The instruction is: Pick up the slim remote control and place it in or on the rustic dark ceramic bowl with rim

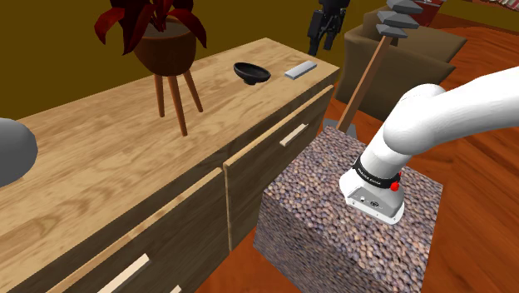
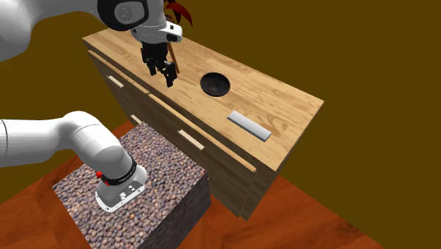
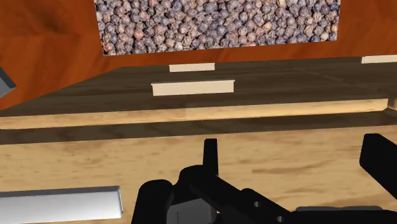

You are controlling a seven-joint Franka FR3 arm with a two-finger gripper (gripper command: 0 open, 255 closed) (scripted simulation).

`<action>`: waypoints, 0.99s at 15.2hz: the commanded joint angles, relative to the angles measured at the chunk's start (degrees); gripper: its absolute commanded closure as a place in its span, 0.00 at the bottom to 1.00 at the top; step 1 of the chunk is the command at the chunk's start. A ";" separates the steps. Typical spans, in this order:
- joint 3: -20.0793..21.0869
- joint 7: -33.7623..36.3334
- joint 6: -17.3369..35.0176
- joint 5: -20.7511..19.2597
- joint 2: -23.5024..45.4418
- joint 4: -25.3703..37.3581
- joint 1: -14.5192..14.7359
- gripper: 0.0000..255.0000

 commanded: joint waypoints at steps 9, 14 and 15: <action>-12.54 -25.87 7.20 -10.67 1.64 -4.70 0.88 0.00; -20.96 -41.81 13.61 -15.93 7.38 -3.87 2.51 0.00; -22.66 -45.01 15.01 -16.66 8.92 -3.36 3.03 0.00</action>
